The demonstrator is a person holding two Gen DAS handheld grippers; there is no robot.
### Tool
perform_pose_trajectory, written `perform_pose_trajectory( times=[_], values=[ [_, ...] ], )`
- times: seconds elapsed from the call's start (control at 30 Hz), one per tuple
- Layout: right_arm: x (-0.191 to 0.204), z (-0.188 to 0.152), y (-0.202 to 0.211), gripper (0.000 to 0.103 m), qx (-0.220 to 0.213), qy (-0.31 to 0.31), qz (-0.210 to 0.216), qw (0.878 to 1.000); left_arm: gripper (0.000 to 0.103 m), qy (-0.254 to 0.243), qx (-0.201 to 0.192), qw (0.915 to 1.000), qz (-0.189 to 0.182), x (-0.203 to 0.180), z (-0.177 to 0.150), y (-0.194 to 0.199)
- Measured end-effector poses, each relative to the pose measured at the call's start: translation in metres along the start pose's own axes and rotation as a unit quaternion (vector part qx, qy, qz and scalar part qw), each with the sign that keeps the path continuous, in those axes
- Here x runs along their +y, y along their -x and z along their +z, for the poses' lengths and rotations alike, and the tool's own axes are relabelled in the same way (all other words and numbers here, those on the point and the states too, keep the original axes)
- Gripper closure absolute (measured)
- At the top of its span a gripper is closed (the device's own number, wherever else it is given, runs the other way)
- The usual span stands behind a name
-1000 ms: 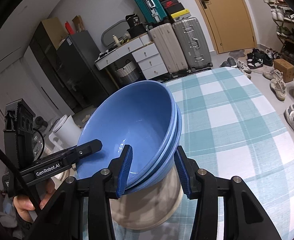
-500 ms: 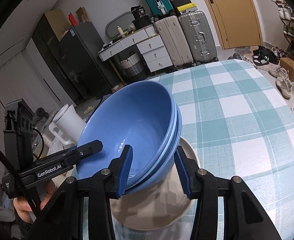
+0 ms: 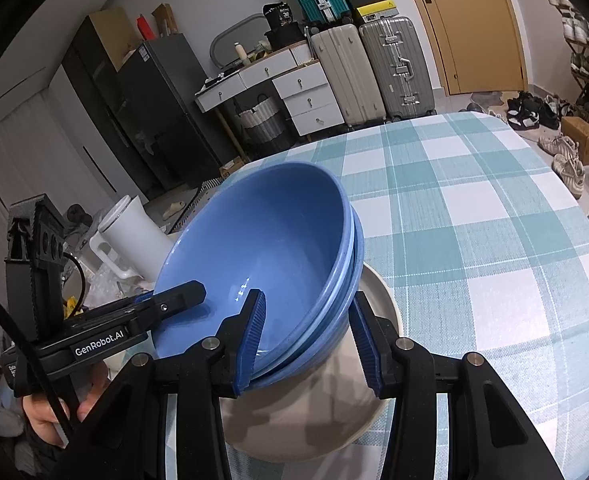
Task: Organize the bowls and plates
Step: 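Carry the nested blue bowls with the left gripper over the cream plate stack, then lower the bowls onto the cream plates and open the left gripper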
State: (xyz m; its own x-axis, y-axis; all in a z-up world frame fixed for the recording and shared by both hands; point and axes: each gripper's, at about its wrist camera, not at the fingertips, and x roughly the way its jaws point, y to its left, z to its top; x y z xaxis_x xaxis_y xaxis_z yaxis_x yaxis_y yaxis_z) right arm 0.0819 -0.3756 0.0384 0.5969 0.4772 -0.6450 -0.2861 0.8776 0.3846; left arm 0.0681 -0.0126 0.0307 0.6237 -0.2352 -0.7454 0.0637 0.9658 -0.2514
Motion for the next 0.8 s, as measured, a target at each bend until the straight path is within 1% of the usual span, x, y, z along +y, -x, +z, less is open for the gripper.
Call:
perform_pose_trajectory(
  times=[0.2,0.4,0.47,0.5,0.53,0.57,0.6,0.63,0.7,0.8],
  values=[
    [0.001,0.000,0.000,0.058,0.000,0.004,-0.003,1.000,0.073,-0.016,-0.003,0.9996,0.021,-0.005,-0.001,-0.005],
    [0.001,0.000,0.000,0.057,-0.001,0.006,-0.005,1.000,0.073,-0.019,-0.004,0.9995,0.024,-0.006,0.000,-0.006],
    [0.000,0.000,0.002,0.053,-0.008,0.013,-0.014,1.000,0.067,-0.020,-0.007,0.9995,0.025,-0.007,0.000,-0.005],
    [0.000,0.000,0.003,0.052,-0.012,0.015,-0.018,1.000,0.067,-0.023,-0.010,0.9993,0.026,-0.007,-0.001,-0.004],
    [-0.001,0.000,0.004,0.048,-0.015,0.015,-0.021,1.000,0.064,-0.029,-0.013,0.9991,0.030,-0.009,-0.001,-0.003],
    [-0.002,0.000,0.005,0.045,-0.015,0.015,-0.020,1.000,0.059,-0.032,-0.016,0.9988,0.033,-0.009,-0.002,-0.001],
    [-0.003,-0.001,0.005,0.038,-0.017,0.014,-0.020,1.000,0.057,-0.033,-0.018,0.9987,0.034,-0.008,-0.002,0.000],
    [-0.005,-0.001,0.006,0.034,-0.020,0.013,-0.020,1.000,0.053,-0.033,-0.021,0.9987,0.033,-0.008,-0.003,0.001],
    [-0.007,-0.002,0.007,0.031,-0.022,0.014,-0.020,0.999,0.049,-0.032,-0.025,0.9986,0.033,-0.005,-0.004,0.005],
    [-0.008,-0.003,0.010,0.021,-0.024,0.020,-0.016,0.999,0.036,-0.031,-0.034,0.9982,0.039,0.000,-0.006,0.010]
  ],
)
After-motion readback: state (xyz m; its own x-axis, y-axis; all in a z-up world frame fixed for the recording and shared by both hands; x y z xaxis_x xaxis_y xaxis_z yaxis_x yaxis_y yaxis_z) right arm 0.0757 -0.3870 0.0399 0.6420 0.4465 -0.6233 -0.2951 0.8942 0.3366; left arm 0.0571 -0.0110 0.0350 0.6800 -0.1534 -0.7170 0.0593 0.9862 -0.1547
